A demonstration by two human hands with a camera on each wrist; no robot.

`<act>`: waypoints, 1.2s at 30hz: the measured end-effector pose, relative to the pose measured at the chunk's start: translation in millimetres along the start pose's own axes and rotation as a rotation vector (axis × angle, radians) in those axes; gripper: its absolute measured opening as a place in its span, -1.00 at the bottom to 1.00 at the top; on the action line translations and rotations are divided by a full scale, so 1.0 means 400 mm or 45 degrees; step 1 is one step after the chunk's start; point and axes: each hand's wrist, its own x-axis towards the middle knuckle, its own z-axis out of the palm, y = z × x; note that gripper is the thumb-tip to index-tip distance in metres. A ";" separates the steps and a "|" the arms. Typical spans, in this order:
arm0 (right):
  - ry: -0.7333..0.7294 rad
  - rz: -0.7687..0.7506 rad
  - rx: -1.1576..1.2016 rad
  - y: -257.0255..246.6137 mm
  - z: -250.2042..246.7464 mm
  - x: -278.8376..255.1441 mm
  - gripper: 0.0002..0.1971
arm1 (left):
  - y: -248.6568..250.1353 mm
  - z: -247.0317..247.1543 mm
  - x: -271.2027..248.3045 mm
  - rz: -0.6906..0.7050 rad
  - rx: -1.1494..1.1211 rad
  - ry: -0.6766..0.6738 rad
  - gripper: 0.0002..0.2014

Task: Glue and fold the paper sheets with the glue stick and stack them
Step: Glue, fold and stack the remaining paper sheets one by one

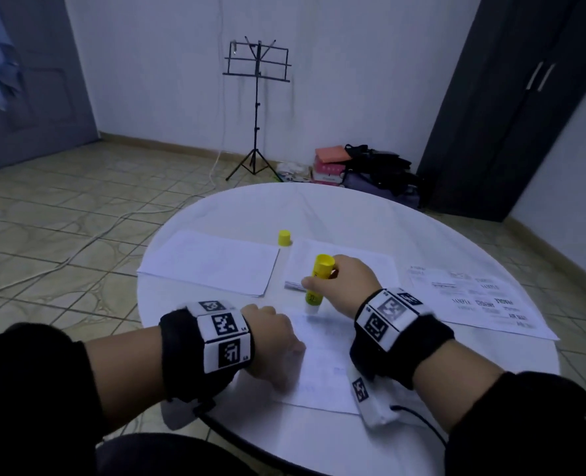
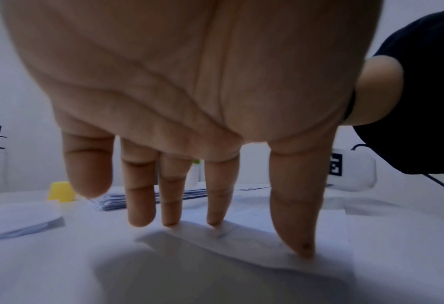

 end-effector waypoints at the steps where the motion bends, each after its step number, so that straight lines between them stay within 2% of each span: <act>1: -0.027 -0.005 -0.017 -0.011 0.015 0.005 -0.69 | 0.001 0.000 -0.001 0.000 0.001 -0.009 -0.54; 5: -0.083 0.026 -0.110 -0.021 0.040 0.002 -0.68 | 0.001 -0.002 0.000 0.002 -0.003 -0.025 -0.47; 13: 0.010 0.198 -0.216 0.099 -0.071 -0.029 -0.72 | -0.004 -0.002 0.012 0.069 -0.027 -0.043 -0.68; 15: 0.054 0.275 -0.223 0.143 -0.111 -0.042 -0.74 | -0.002 -0.005 0.010 0.056 -0.050 0.006 -0.62; 19: 0.132 0.358 -0.192 0.186 -0.154 -0.065 -0.77 | -0.007 0.001 0.010 -0.045 -0.094 0.045 -0.31; 22: 0.123 0.253 -0.129 0.152 -0.142 -0.081 -0.79 | -0.016 0.000 0.008 -0.103 -0.108 0.034 -0.17; 25: -0.021 0.069 -0.076 0.071 -0.103 -0.101 -0.74 | -0.024 -0.006 0.002 -0.153 -0.202 -0.004 -0.11; 29: -0.154 -0.149 -0.207 -0.015 -0.019 -0.104 -0.75 | -0.019 -0.021 -0.020 -0.202 -0.221 -0.016 0.12; 36: -0.295 -0.253 -0.318 -0.039 0.041 -0.136 -0.69 | -0.016 -0.022 -0.031 -0.124 -0.265 0.004 -0.16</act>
